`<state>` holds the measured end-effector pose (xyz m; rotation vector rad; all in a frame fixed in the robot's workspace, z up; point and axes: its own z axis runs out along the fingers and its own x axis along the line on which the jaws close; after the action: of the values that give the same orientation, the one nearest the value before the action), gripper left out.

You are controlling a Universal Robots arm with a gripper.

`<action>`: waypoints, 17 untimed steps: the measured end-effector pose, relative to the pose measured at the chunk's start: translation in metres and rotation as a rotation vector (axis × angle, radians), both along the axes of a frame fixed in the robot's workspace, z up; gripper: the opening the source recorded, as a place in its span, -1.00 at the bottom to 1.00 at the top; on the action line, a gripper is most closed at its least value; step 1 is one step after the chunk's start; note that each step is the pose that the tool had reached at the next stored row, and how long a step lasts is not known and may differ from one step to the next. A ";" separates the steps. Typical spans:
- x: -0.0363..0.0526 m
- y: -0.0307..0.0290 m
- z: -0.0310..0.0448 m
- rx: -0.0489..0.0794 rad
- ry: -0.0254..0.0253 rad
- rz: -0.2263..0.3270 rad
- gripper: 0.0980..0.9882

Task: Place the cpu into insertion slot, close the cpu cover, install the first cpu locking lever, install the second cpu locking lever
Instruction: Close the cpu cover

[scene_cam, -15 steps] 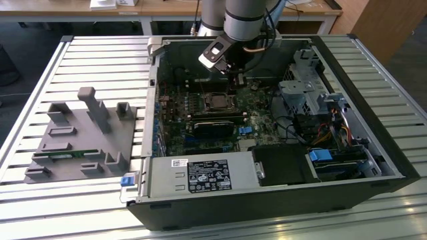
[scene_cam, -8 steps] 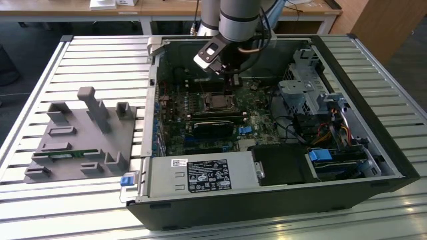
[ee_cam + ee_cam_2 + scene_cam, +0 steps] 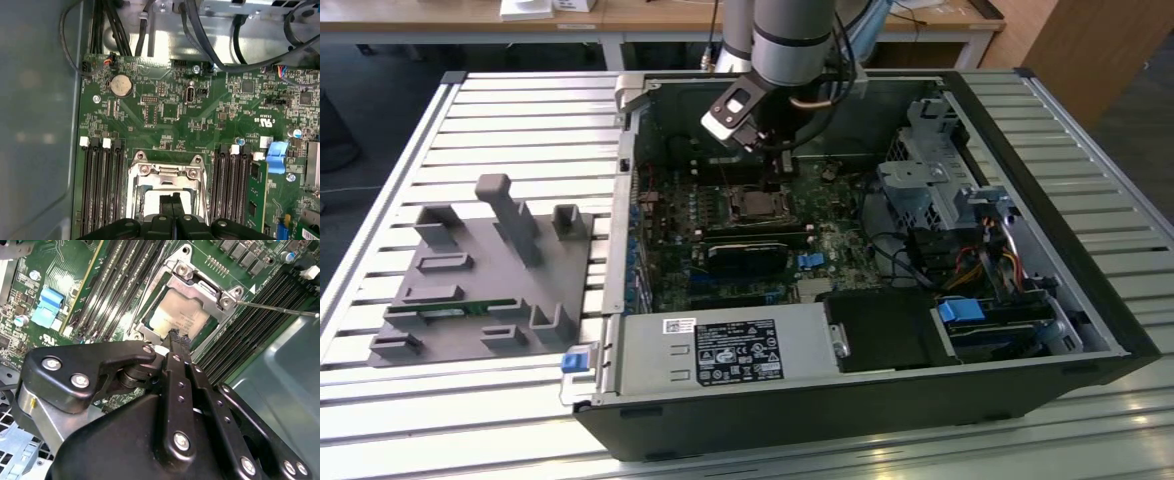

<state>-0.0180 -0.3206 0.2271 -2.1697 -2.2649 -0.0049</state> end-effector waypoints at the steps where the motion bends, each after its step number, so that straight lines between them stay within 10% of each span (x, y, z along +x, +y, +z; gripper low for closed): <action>1: -0.0002 0.0000 -0.0002 0.000 0.0000 0.000 -0.96; 17: -0.0197 0.0000 -0.0057 0.000 -0.0002 0.000 -0.96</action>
<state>-0.0377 -0.3206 0.2214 -2.1696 -2.2649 -0.0052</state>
